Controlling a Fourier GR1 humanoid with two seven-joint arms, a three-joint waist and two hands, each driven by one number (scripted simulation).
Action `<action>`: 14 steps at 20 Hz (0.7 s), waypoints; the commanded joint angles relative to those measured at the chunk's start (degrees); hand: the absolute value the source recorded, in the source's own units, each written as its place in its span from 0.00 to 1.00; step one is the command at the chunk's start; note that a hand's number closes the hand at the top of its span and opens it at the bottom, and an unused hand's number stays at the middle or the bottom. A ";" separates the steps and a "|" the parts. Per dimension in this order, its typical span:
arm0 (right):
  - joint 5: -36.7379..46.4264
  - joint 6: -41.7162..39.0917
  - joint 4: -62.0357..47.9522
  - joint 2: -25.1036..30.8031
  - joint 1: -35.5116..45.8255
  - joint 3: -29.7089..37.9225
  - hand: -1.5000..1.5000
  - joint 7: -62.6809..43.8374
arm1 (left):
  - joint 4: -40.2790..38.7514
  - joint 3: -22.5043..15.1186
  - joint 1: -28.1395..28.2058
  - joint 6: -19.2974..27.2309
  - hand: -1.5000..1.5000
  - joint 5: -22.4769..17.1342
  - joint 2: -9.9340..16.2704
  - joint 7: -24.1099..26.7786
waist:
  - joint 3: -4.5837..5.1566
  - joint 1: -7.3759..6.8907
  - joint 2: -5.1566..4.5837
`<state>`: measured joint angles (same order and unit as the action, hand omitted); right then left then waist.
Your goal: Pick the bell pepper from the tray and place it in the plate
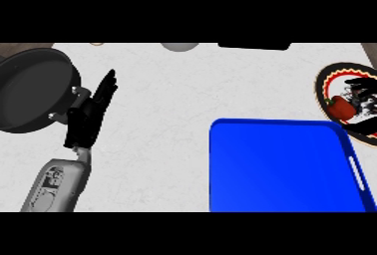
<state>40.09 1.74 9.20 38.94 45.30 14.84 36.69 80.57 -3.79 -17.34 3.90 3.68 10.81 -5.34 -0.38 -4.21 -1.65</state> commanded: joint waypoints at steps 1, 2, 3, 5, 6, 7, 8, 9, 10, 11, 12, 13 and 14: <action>-1.17 -3.82 -2.24 0.87 0.32 1.32 0.00 2.91 | -1.38 0.63 0.14 -0.20 0.50 -0.35 -0.25 0.87 | 0.01 0.65 -0.04; -2.47 -3.86 -2.35 -0.99 1.72 2.53 0.00 2.02 | -1.12 1.38 -1.27 -0.16 0.50 -0.39 0.53 -0.24 | -0.03 0.30 -0.10; -4.43 -6.32 -2.30 -0.72 1.43 4.24 0.00 4.52 | -2.69 1.63 -1.37 0.15 0.50 -0.07 0.32 1.48 | 0.02 1.19 0.05; -8.07 -8.68 -2.79 -0.61 1.21 7.73 0.00 6.59 | -0.80 0.45 0.03 0.74 0.50 0.38 -0.59 0.18 | -0.05 1.10 0.18; -9.48 -10.89 -2.86 1.52 1.25 9.17 0.00 7.73 | -0.61 0.31 -0.60 1.40 0.50 1.40 -0.19 -0.58 | -0.10 1.25 0.14; -11.41 -10.16 -3.28 0.62 2.60 11.15 0.00 5.32 | 1.14 0.58 0.11 0.13 0.50 -0.03 0.02 -0.39 | -0.06 0.64 0.29; -12.41 -11.44 -3.23 2.16 2.33 12.15 0.00 6.05 | 0.35 0.78 -0.98 -0.28 0.50 0.02 0.52 -1.72 | -0.05 1.18 0.26; -14.26 -10.21 -3.61 2.21 0.38 14.09 0.00 7.28 | -0.85 2.28 -0.64 -1.09 0.50 -0.44 2.10 0.62 | -0.06 1.47 0.06; -15.53 -12.13 -3.69 4.94 0.82 15.39 0.00 6.45 | 0.27 1.61 1.10 -0.88 0.50 -0.35 1.45 0.80 | -0.02 1.41 0.30; -16.87 -14.50 -4.44 6.04 1.59 16.69 0.00 4.80 | 0.72 1.38 -0.45 -0.72 0.50 -0.45 1.02 -1.30 | -0.05 1.49 0.31; -17.76 -14.48 -4.79 7.64 3.06 17.69 0.00 1.51 | 2.43 2.77 -0.45 -2.81 0.50 -2.32 2.97 -2.65 | -0.05 0.65 0.36; -18.53 -15.55 -4.81 9.90 0.71 18.53 0.00 3.39 | 0.28 2.69 2.21 -2.07 0.50 -1.49 2.40 1.46 | -0.06 1.08 -0.01; -19.34 -15.24 -5.23 10.28 -0.57 19.37 0.00 3.16 | 1.22 1.29 0.86 -1.10 0.50 -0.32 1.45 -1.10 | -0.12 1.48 0.11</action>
<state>24.56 -11.19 5.02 45.24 46.34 30.29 40.77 81.23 -2.10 -16.91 2.74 2.97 12.33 -5.79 -0.43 -3.09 -1.49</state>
